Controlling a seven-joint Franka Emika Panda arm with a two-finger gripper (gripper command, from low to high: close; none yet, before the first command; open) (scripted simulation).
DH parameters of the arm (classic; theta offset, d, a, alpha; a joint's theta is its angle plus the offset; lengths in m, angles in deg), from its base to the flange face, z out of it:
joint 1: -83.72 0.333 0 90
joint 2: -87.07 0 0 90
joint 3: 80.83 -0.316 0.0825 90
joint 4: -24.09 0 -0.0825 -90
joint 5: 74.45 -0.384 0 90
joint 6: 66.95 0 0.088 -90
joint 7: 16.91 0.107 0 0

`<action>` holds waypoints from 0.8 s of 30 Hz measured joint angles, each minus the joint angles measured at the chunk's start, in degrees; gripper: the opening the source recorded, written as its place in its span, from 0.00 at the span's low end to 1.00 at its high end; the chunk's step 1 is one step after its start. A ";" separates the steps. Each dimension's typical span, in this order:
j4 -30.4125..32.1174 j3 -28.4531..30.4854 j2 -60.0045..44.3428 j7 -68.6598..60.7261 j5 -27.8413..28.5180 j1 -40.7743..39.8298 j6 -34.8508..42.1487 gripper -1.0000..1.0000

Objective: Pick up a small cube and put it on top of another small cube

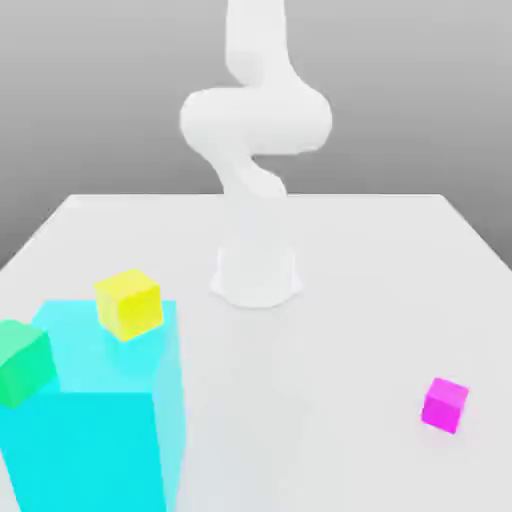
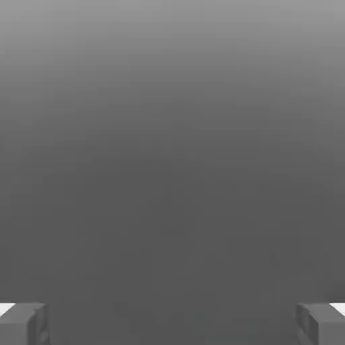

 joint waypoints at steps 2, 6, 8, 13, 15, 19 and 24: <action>0.64 -0.24 -3.74 5.32 0.15 -3.18 -1.50 0.50; 1.86 -0.45 -10.84 15.55 0.66 -8.91 -4.33 0.50; 2.46 -0.09 -14.35 20.82 1.20 -11.26 -5.73 0.50; 3.97 0.52 -23.14 33.64 1.99 -17.56 -9.24 0.50; 4.57 1.14 -26.65 38.75 2.30 -19.73 -10.64 0.50; 5.79 2.91 -33.66 48.66 2.51 -23.50 -13.48 0.50; 7.30 5.60 -42.44 60.04 1.30 -29.01 -16.99 0.50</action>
